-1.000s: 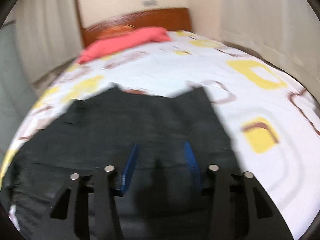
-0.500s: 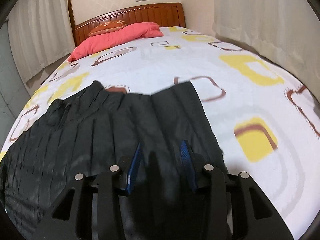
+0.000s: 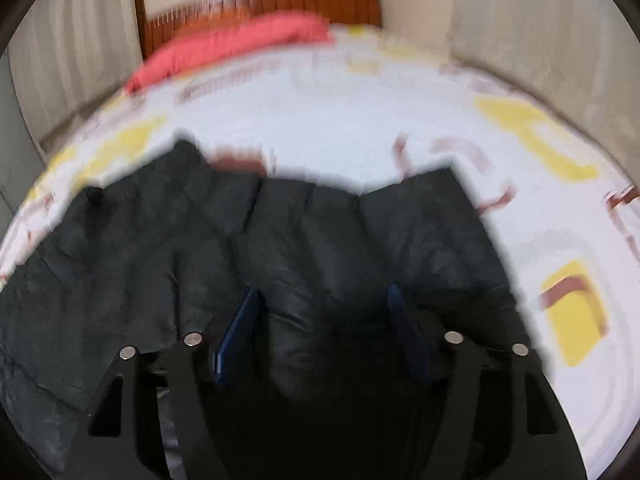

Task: Fold large clothes
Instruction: 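Lay the sleeve on the jacket body and open the right tool, then grasp the other sleeve with the left tool and lift it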

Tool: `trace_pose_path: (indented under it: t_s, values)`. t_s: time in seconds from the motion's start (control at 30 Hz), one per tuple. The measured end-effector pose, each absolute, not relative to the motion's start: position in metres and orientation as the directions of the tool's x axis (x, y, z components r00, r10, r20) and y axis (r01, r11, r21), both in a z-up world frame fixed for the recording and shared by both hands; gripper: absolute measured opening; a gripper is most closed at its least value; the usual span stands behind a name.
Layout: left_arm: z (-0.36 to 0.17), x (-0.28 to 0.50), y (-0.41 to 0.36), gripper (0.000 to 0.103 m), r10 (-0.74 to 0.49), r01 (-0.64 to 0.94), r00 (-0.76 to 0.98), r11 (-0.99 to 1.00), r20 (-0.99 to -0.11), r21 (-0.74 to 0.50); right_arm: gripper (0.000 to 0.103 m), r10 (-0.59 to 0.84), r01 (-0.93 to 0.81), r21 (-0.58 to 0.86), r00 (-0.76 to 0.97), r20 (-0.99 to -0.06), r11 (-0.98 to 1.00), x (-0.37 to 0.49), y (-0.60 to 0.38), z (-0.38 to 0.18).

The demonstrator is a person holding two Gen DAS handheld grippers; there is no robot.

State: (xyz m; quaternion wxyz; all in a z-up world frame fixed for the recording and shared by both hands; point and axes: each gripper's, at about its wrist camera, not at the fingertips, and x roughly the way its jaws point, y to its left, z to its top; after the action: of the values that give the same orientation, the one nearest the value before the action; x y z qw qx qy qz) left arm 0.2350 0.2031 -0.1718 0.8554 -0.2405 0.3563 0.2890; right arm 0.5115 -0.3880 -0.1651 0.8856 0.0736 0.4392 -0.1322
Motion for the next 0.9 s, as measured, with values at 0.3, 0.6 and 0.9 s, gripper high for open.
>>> trace_pose_path:
  t_s: [0.3,0.6,0.9]
  values:
    - [-0.172,0.235,0.203,0.101,0.323,-0.665,0.581,0.718,-0.747,-0.207,0.066,-0.091,0.227,0.085,0.665,-0.741,0.970,0.444,-0.350,-0.133]
    - [-0.172,0.234,0.203,0.101,0.319,-0.664,0.583,0.717,-0.747,-0.212,0.060,-0.127,0.204,0.005,0.630,-0.766,0.979,0.434,-0.327,-0.167]
    - [-0.167,0.194,0.248,0.101,0.197,-0.608,0.743,0.599,-0.640,-0.521,0.061,-0.128,0.201,0.006,0.645,-0.754,0.980,0.427,-0.325,-0.169]
